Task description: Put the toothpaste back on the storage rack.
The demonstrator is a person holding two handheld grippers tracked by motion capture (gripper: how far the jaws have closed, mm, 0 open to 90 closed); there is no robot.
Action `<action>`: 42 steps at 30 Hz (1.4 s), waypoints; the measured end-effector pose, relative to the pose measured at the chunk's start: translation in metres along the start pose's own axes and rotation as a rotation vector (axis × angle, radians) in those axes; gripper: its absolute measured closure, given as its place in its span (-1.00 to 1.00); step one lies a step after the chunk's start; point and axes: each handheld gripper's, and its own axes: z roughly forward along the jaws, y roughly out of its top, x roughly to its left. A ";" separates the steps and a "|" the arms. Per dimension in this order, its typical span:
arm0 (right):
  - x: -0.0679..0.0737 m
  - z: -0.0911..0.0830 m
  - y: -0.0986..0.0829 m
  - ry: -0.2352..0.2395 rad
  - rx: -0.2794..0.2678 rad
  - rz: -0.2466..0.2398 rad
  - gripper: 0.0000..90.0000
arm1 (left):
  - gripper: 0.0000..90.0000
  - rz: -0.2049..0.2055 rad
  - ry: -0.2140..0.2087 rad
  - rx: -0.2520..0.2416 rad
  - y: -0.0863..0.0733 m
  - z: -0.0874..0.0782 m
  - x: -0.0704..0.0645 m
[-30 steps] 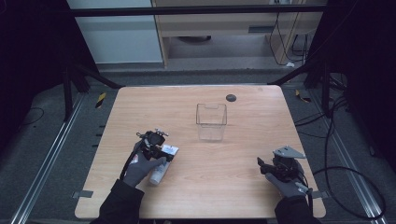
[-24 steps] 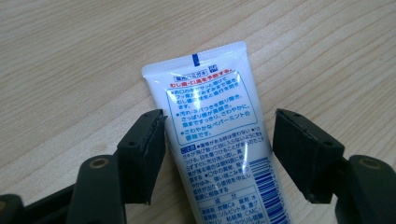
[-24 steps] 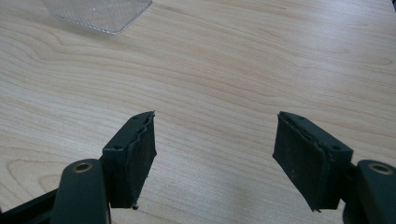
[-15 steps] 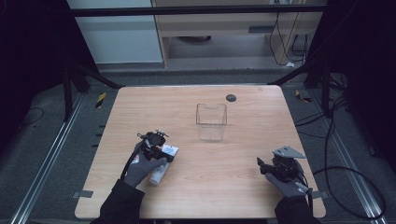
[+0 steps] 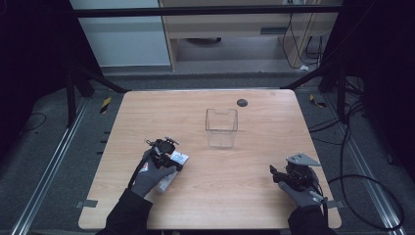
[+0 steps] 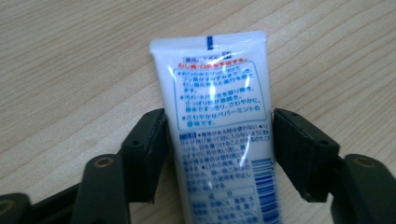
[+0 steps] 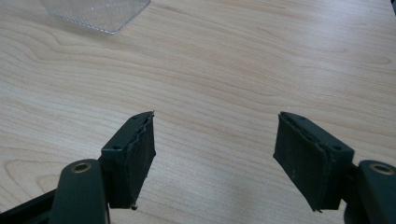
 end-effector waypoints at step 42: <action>0.000 0.001 -0.001 -0.011 -0.005 -0.016 -0.35 | 0.62 -0.007 -0.029 -0.276 -0.009 -0.082 0.010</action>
